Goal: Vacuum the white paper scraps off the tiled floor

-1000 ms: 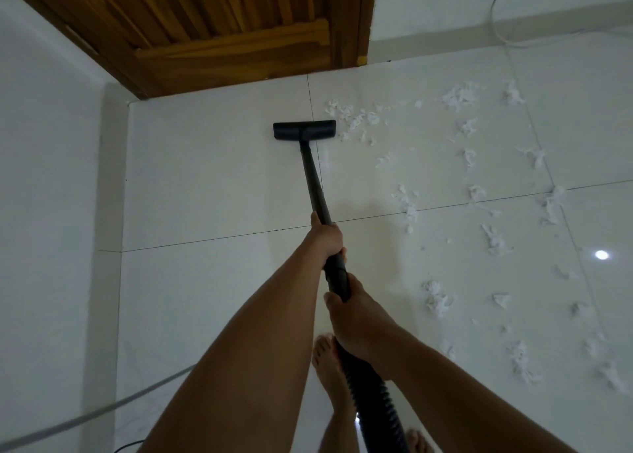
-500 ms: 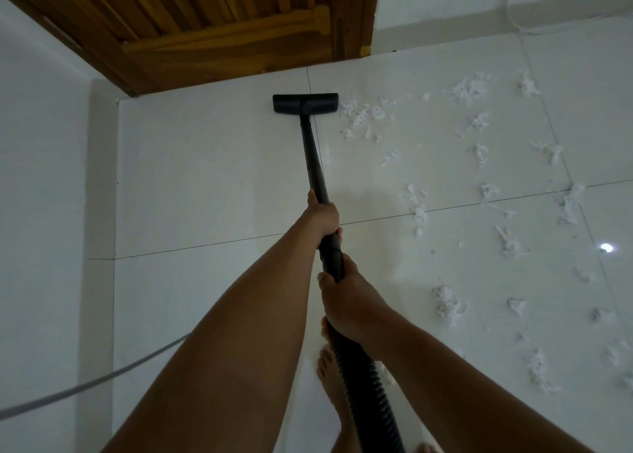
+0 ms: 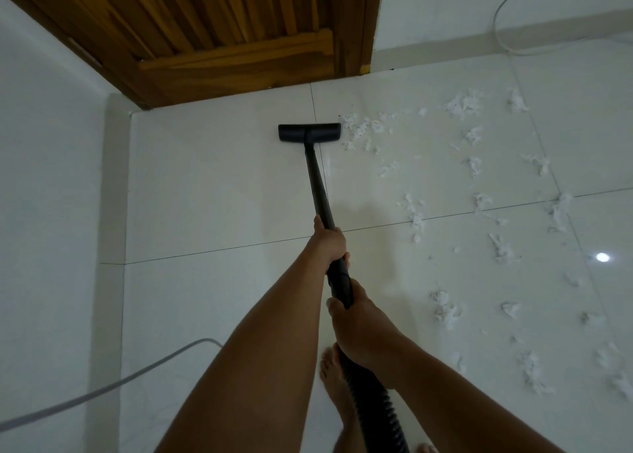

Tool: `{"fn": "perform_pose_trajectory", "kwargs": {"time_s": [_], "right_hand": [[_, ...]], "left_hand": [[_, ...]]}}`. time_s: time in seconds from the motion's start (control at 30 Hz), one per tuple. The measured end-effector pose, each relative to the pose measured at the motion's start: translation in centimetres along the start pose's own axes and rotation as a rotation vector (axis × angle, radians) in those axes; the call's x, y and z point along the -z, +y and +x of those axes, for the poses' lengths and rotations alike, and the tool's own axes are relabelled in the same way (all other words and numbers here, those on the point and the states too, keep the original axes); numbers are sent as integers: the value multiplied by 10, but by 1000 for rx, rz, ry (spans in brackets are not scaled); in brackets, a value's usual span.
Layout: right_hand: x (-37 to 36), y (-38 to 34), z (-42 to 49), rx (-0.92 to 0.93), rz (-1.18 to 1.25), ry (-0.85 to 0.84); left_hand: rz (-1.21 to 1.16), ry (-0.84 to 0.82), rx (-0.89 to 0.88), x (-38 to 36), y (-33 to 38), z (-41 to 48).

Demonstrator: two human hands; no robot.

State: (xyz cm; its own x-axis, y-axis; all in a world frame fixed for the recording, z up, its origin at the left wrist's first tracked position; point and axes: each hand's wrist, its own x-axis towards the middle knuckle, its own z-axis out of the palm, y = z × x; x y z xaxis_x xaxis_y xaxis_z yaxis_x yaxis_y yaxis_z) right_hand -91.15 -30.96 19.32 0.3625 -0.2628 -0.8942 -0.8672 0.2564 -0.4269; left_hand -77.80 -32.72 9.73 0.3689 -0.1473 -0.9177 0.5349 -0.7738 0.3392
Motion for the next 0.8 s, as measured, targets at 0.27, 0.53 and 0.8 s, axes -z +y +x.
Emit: {"fn": "perform_pose_trajectory", "kwargs": {"time_s": [0.27, 0.53, 0.8], "right_hand": [[8, -7, -9, 3, -10, -7], [7, -30, 23, -55, 78, -9], [4, -57, 47, -65, 185, -23]], "left_hand": [[-55, 3, 8, -1, 4, -10], [-37, 1, -10, 6, 28, 23], [20, 15, -33, 20, 58, 50]]}}
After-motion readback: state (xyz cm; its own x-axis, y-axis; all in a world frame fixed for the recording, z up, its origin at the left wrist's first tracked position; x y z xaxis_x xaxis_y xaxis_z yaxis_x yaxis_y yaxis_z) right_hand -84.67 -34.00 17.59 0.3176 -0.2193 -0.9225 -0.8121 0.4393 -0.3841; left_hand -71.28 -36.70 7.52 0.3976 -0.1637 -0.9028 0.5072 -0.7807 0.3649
